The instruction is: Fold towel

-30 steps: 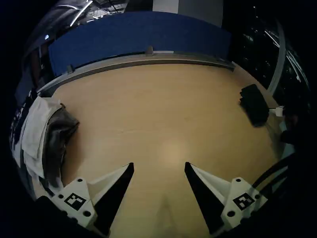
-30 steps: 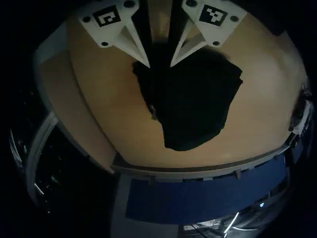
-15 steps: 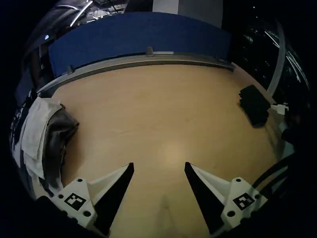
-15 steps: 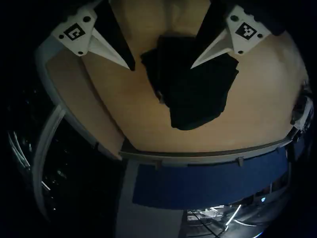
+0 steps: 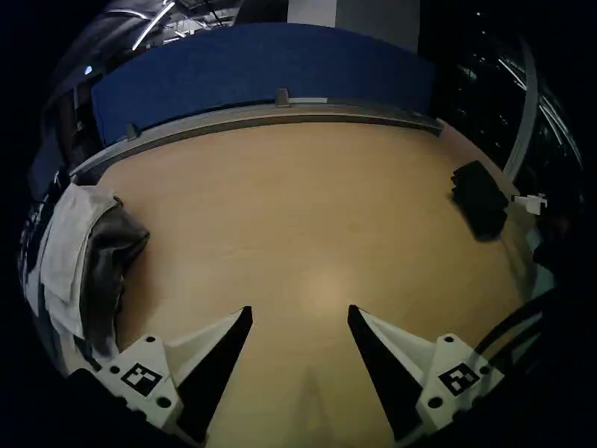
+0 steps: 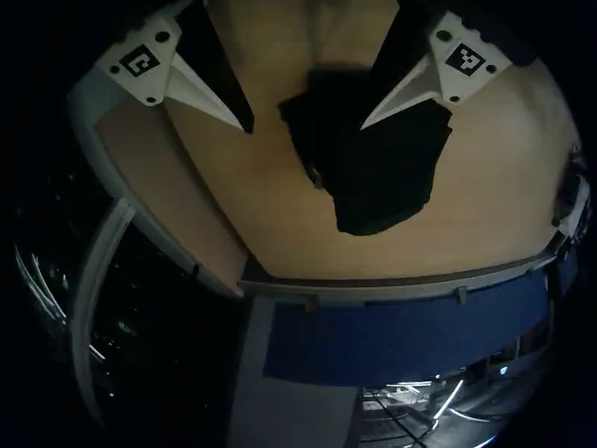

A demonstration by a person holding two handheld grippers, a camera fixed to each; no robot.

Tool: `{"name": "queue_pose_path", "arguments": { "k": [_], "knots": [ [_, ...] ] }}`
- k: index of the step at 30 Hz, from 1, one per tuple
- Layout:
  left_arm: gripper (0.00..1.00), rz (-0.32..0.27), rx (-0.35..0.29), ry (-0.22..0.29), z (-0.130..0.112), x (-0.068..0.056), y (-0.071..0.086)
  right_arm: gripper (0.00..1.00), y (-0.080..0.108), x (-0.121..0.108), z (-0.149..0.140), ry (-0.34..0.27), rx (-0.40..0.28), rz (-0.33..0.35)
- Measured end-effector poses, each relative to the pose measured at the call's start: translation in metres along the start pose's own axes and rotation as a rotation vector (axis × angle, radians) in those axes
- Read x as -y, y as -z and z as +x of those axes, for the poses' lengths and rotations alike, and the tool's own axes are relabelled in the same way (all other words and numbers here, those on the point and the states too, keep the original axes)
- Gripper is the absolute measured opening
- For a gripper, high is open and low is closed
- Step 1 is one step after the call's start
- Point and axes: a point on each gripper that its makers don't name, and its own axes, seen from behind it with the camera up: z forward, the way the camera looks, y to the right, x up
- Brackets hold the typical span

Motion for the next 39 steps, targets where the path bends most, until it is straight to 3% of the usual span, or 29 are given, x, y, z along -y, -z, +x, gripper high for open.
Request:
{"name": "queue_pose_path", "arguments": {
  "k": [9, 23, 30, 39],
  "knots": [
    [0.95, -0.001, -0.001, 0.002, 0.002, 0.000, -0.001, 1.00, -0.011, 0.024, 0.032, 0.018, -0.042, 0.058],
    [0.95, 0.020, -0.001, 0.028, 0.000, 0.011, 0.001, 1.00, -0.053, 0.076, 0.080, 0.071, -0.070, 0.157],
    [0.95, 0.035, 0.009, 0.044, -0.007, 0.018, 0.002, 1.00, -0.071, 0.097, 0.082, 0.083, -0.054, 0.202],
    [0.95, 0.046, 0.018, 0.047, -0.011, 0.022, 0.001, 1.00, -0.094, 0.097, 0.065, 0.086, -0.017, 0.182]
  ]
}}
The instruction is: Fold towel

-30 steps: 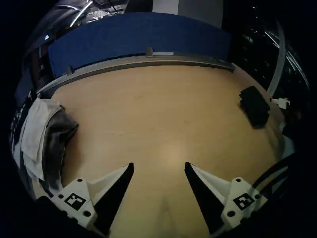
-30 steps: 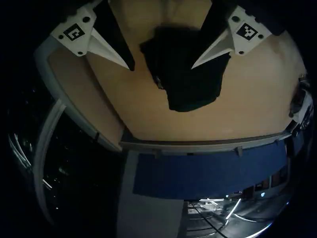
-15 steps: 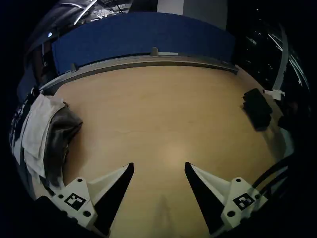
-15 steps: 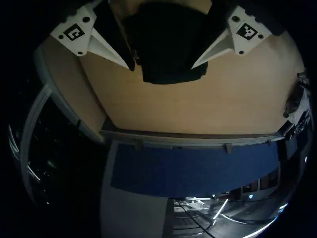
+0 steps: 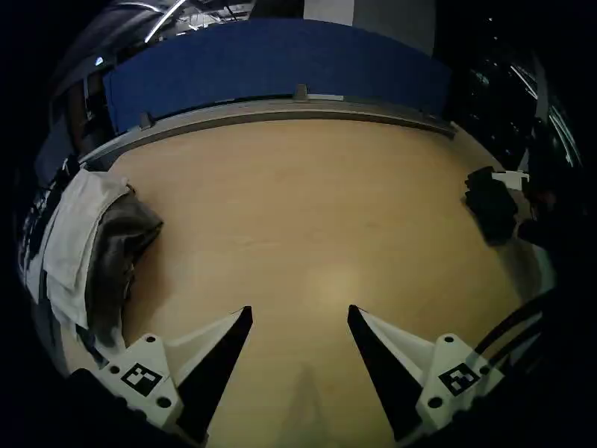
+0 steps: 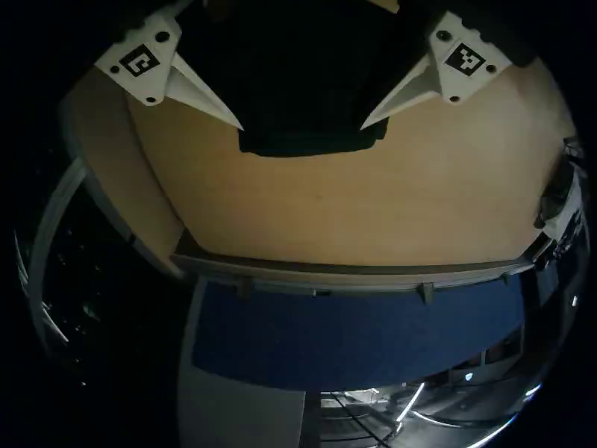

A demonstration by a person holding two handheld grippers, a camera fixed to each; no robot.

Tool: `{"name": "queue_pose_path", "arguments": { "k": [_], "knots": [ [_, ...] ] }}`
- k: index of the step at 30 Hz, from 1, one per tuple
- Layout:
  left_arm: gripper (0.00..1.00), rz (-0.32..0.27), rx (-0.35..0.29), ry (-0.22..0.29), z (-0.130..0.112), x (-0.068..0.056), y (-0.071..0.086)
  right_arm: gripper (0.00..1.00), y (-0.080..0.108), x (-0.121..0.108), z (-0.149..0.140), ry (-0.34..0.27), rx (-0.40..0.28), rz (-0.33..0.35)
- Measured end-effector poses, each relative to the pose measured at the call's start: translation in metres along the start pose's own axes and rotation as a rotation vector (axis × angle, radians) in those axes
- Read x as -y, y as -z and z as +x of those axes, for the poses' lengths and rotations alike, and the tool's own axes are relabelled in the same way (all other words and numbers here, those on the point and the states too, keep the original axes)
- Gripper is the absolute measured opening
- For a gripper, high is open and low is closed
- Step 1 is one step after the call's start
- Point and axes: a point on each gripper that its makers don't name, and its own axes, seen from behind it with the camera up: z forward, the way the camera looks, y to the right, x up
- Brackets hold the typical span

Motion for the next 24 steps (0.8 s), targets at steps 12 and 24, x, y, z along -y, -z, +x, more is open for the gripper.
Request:
{"name": "queue_pose_path", "arguments": {
  "k": [12, 24],
  "knots": [
    [0.95, 0.008, 0.012, -0.004, -0.006, 0.003, 0.000, 1.00, -0.025, -0.011, -0.027, 0.006, 0.049, -0.012],
    [0.95, 0.019, 0.014, -0.001, -0.007, 0.007, 0.002, 1.00, -0.034, -0.014, -0.043, -0.038, 0.057, 0.007]
  ]
}}
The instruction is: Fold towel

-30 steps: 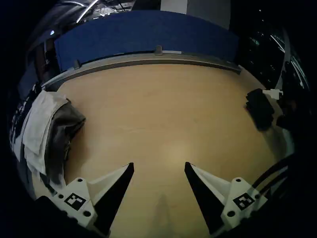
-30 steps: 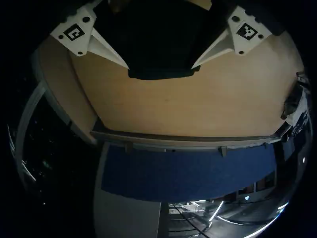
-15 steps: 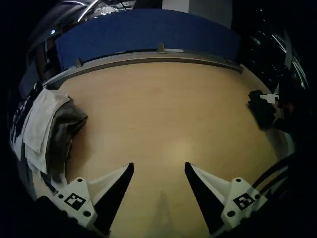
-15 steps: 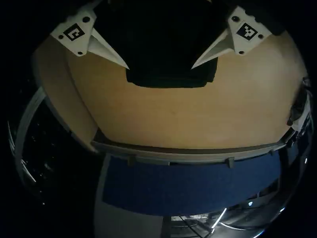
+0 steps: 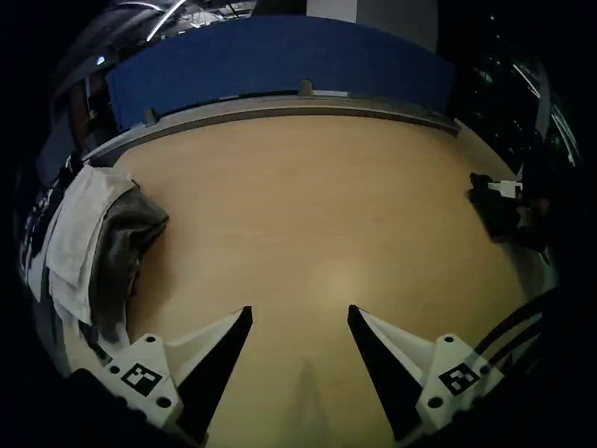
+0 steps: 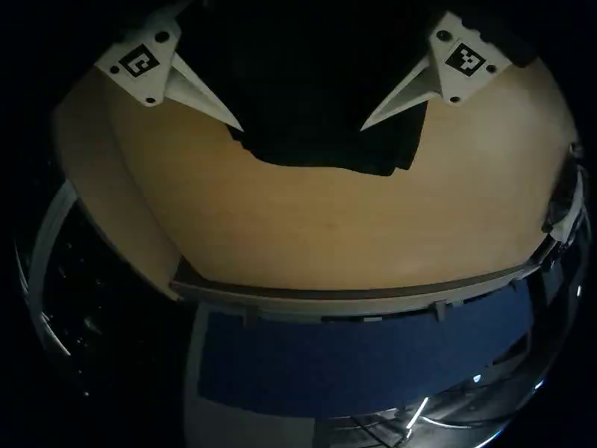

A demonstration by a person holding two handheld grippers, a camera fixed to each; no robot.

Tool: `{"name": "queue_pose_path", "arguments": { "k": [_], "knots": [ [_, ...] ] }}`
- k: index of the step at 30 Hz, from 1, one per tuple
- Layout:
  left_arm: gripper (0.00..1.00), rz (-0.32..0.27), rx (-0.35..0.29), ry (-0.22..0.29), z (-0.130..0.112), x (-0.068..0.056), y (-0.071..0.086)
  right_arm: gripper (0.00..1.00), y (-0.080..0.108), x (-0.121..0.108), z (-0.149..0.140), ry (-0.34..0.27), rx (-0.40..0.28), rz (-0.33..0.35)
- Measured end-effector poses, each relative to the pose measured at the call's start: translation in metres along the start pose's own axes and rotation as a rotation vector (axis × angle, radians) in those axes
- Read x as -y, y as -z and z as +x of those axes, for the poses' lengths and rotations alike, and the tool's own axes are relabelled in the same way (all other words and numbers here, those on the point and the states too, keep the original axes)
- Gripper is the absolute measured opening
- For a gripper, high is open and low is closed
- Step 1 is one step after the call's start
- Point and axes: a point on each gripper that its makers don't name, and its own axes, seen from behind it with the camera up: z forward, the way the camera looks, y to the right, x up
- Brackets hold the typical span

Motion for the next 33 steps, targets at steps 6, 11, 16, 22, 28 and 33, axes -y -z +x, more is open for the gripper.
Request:
{"name": "queue_pose_path", "arguments": {
  "k": [6, 11, 16, 22, 28, 33],
  "knots": [
    [0.95, 0.001, -0.002, -0.005, 0.002, -0.001, 0.001, 1.00, 0.007, 0.002, 0.009, 0.009, -0.009, 0.006],
    [0.95, -0.003, -0.008, -0.006, 0.005, -0.003, 0.002, 1.00, 0.022, 0.006, 0.030, 0.012, -0.059, 0.012],
    [0.95, -0.007, -0.015, -0.010, 0.008, -0.005, 0.003, 1.00, 0.038, 0.007, 0.045, 0.009, -0.095, 0.011],
    [0.95, -0.014, -0.021, -0.012, 0.009, -0.008, 0.005, 1.00, 0.051, 0.006, 0.047, 0.003, -0.107, 0.008],
    [0.95, -0.019, -0.026, -0.017, 0.010, -0.010, 0.006, 1.00, 0.060, 0.006, 0.038, -0.004, -0.104, 0.004],
    [0.95, -0.022, -0.029, -0.019, 0.011, -0.011, 0.008, 1.00, 0.068, 0.008, 0.030, -0.011, -0.101, 0.002]
  ]
}}
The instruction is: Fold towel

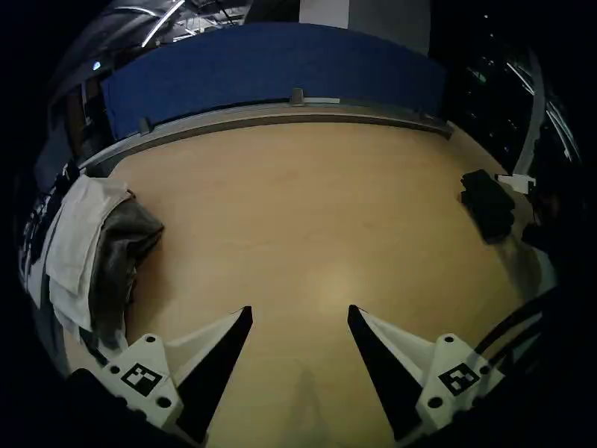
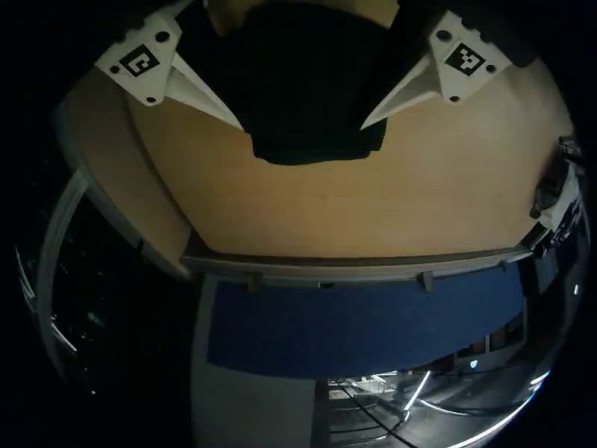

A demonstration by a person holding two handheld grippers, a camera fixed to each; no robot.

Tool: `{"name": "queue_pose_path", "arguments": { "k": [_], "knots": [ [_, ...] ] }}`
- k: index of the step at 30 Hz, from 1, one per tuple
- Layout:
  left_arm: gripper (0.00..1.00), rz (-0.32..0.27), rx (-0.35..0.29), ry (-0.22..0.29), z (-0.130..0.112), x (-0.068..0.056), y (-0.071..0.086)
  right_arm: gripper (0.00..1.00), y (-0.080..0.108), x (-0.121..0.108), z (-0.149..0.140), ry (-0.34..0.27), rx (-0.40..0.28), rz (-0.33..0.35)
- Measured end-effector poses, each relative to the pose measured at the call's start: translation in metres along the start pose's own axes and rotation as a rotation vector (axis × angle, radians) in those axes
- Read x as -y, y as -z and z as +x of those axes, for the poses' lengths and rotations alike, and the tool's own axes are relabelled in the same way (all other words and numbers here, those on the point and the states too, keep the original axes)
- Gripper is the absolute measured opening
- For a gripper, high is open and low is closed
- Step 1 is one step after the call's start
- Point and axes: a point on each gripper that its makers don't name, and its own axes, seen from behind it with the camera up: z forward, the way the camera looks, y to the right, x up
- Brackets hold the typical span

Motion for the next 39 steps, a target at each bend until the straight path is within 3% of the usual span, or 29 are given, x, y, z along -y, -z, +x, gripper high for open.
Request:
{"name": "queue_pose_path", "arguments": {
  "k": [21, 33, 39],
  "knots": [
    [0.95, -0.007, 0.000, -0.006, -0.006, -0.003, 0.006, 1.00, 0.029, 0.010, -0.044, -0.033, 0.024, -0.014],
    [0.95, 0.000, 0.006, -0.008, -0.010, -0.001, 0.007, 1.00, 0.019, 0.009, -0.087, -0.024, 0.090, -0.028],
    [0.95, 0.005, 0.004, -0.005, -0.009, 0.001, 0.008, 1.00, 0.017, 0.007, -0.088, -0.026, 0.093, -0.025]
  ]
}}
